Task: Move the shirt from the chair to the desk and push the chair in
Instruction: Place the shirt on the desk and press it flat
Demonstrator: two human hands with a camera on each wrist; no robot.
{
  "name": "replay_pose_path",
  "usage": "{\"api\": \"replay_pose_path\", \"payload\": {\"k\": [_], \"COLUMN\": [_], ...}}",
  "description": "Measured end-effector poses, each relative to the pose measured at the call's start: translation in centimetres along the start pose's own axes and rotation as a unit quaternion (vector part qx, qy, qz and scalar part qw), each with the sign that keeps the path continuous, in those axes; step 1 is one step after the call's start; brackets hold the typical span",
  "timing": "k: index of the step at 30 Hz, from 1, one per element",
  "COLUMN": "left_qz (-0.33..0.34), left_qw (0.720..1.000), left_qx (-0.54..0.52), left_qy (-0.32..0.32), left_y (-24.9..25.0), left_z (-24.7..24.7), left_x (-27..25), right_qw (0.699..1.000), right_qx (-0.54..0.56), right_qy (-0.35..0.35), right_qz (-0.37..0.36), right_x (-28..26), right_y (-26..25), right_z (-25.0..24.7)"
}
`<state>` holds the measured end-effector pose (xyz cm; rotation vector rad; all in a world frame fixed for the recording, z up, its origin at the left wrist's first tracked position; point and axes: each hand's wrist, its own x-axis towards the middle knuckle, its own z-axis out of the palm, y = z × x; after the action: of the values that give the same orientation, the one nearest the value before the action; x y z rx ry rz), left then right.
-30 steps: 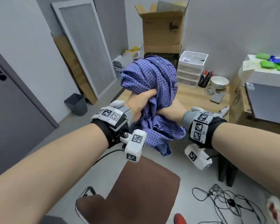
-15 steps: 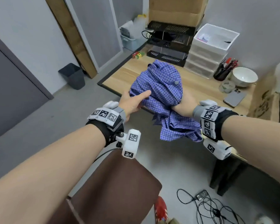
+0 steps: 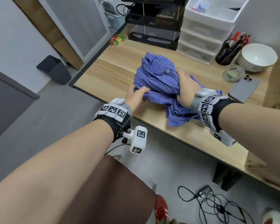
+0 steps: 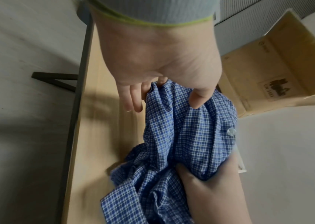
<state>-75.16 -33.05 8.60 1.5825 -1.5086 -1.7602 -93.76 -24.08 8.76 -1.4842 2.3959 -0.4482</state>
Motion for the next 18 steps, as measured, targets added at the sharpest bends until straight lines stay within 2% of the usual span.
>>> {"api": "replay_pose_path", "payload": {"k": [3,6,8,10,13,15,18], "left_qz": [0.002,0.061,0.114,0.158,0.194,0.179,0.141], "left_qw": [1.0,0.993,0.98,0.951,0.903,0.889,0.891], "left_qx": [0.017,0.087,0.158,0.265,0.382,0.417,0.422], "left_qy": [0.017,0.048,0.04,0.016,-0.033,-0.053,-0.085], "left_y": [-0.7,-1.3,-2.2,-3.3,-3.9,-4.7,-5.4], "left_z": [1.9,3.1,3.9,4.8,5.8,6.2,6.3], "left_x": [2.7,3.5,4.1,4.9,5.3,5.7,5.7], "right_qw": [1.0,0.996,0.993,0.989,0.971,0.965,0.947], "right_qx": [0.011,-0.031,-0.079,-0.141,-0.207,-0.188,-0.211], "right_qy": [0.022,0.085,0.076,0.022,-0.12,-0.184,-0.242], "right_qz": [-0.015,-0.015,-0.04,-0.048,0.001,0.016,0.007], "right_x": [1.8,1.5,0.9,-0.1,-0.6,-0.4,0.2], "right_y": [1.6,2.2,3.0,4.1,5.8,6.8,7.5], "right_z": [2.6,4.2,4.9,6.2,8.1,8.8,9.0]}}
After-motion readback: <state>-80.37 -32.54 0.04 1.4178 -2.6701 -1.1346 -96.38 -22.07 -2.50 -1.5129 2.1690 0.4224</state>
